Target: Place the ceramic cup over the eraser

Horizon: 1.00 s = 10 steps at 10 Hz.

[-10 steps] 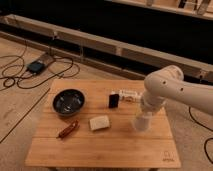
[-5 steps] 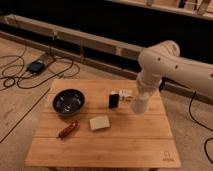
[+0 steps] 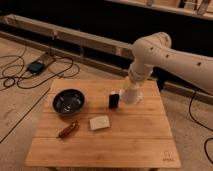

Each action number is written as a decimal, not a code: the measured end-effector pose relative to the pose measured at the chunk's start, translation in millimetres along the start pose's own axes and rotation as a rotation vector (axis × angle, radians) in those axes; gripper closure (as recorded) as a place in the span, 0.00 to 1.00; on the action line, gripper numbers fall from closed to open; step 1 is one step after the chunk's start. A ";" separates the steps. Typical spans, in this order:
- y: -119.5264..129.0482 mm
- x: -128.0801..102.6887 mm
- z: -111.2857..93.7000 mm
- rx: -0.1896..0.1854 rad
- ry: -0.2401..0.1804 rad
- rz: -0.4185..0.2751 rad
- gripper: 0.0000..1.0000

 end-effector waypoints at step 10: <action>50.4 -51.4 38.3 -0.087 0.013 -0.192 1.00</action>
